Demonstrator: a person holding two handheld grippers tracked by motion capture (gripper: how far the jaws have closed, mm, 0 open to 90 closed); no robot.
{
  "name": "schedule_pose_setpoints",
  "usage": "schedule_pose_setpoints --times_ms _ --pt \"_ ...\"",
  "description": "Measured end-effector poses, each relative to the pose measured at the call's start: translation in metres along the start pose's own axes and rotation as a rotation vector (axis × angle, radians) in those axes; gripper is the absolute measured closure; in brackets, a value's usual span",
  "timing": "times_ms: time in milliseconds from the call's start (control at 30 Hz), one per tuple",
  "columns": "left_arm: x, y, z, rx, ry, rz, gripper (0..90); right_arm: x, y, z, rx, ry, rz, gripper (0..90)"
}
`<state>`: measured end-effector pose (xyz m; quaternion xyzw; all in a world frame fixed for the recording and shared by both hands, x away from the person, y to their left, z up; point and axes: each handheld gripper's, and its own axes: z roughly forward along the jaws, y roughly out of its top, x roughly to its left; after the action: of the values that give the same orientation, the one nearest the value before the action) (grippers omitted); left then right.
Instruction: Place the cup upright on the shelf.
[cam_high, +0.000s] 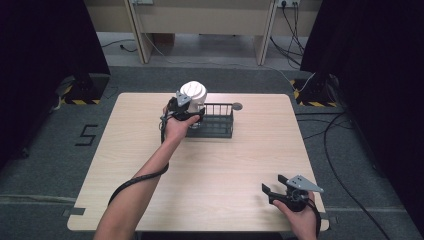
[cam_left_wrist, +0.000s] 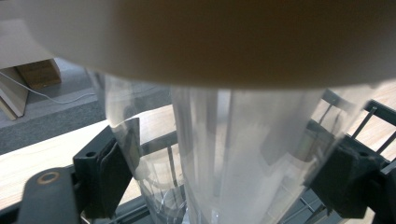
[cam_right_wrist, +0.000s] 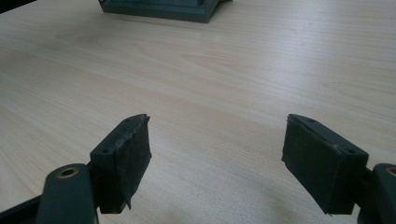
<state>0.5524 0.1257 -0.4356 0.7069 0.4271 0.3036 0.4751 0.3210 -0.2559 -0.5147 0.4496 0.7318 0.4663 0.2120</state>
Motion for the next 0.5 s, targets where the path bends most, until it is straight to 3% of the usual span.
schedule_pose_setpoints --times_ms 500 --pt "0.002 0.004 -0.028 -0.027 -0.008 0.011 14.4 0.001 0.000 0.000 0.005 0.001 0.003 23.9"
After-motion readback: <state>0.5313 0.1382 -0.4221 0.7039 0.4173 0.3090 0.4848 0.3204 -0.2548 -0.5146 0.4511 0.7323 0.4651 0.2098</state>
